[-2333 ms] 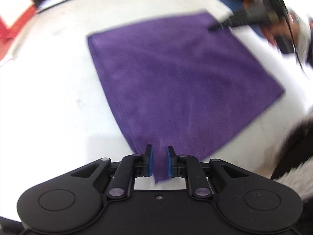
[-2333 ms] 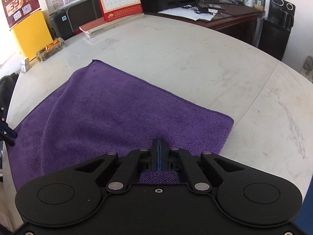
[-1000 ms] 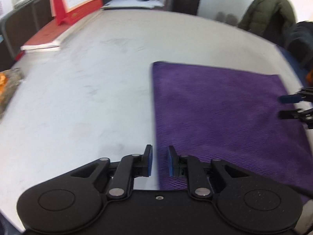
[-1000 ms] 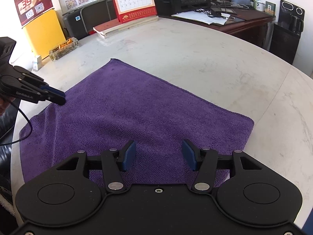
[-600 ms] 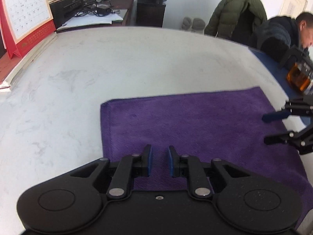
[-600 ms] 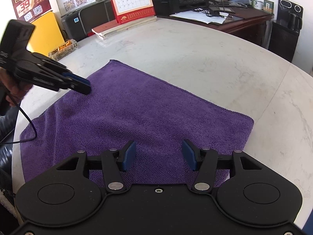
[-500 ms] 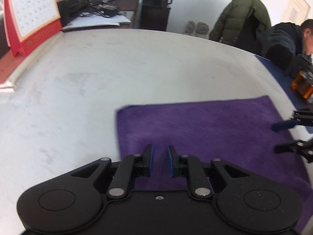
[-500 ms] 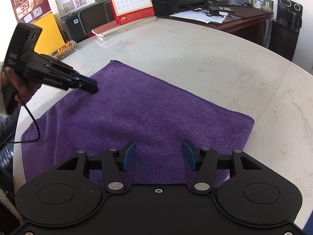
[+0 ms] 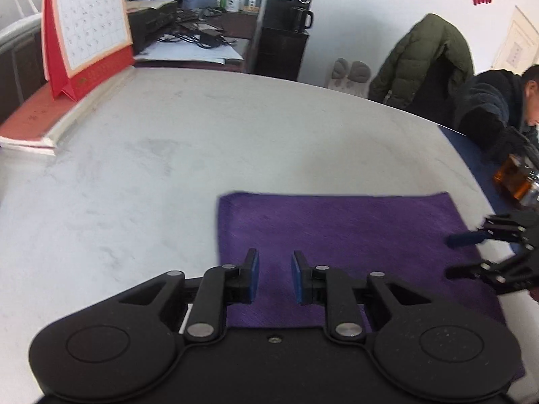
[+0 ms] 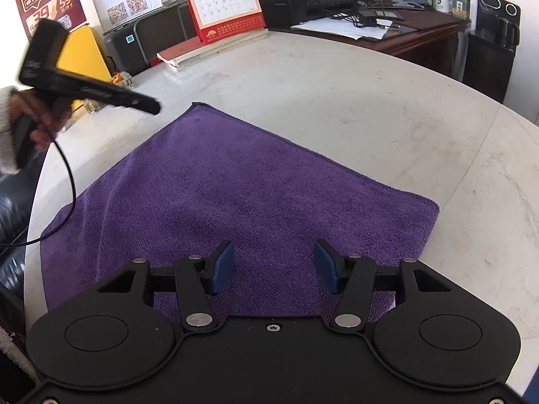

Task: Fold towel
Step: 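Move both open grippers around the purple towel to its hem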

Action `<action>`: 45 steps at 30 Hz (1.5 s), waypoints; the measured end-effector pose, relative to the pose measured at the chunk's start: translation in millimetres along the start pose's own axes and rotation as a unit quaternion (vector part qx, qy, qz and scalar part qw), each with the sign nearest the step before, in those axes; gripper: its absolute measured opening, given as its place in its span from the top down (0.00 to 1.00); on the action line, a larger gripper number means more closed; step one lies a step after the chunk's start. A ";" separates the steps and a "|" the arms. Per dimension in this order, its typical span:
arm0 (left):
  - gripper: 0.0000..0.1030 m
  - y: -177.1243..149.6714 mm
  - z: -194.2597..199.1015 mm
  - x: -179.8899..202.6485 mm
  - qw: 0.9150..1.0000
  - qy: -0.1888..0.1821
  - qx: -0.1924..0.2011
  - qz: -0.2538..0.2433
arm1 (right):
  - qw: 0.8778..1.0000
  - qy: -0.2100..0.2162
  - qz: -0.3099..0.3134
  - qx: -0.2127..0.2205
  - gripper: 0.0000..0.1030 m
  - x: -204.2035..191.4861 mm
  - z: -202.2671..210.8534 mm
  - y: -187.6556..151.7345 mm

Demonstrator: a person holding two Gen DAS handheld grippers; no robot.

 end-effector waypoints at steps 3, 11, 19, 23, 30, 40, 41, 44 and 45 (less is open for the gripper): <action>0.82 -32.9 -2.7 38.4 0.999 -0.031 -0.019 -0.013 | 1.000 -0.001 -0.002 0.000 0.49 0.6 -0.5 0.6; 0.83 -79.6 5.4 36.3 1.000 0.003 -0.017 -0.007 | 1.000 -0.019 0.022 -0.003 0.48 -4.8 -3.2 -0.9; 0.84 -125.7 43.7 8.8 0.997 0.064 -0.016 0.031 | 0.999 -0.026 0.039 -0.004 0.48 -6.7 -5.9 -0.3; 0.83 -133.7 57.1 1.8 0.995 0.088 -0.022 0.047 | 0.999 -0.026 0.043 -0.005 0.48 -6.7 -6.4 0.5; 0.82 -117.7 60.8 14.0 0.997 0.064 -0.004 0.032 | 0.998 -0.028 0.050 -0.007 0.48 -7.4 -6.9 -0.2; 0.81 -136.8 66.8 8.6 0.995 0.095 -0.035 0.027 | 0.998 -0.043 0.047 -0.020 0.49 -4.2 -2.1 -1.2; 0.81 -130.9 67.7 10.1 0.995 0.094 -0.035 0.016 | 0.998 -0.045 0.032 -0.010 0.49 -0.9 5.3 0.3; 0.81 -106.3 62.5 14.4 0.995 0.090 -0.031 -0.023 | 0.999 -0.039 0.001 0.015 0.49 6.1 16.4 4.9; 0.81 -92.7 56.4 15.9 0.994 0.092 -0.029 -0.044 | 0.999 -0.037 -0.009 0.024 0.49 8.4 20.1 6.4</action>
Point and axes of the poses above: each gripper's, at about its wrist camera, not at the fingertips, and z roughly against the way its jaws point, x to its right, y to its top, the point moved 9 cm from there along -z, roughly the way its jaws point, and after that the axes turned 3 degrees about -x, right-handed, at the moved point
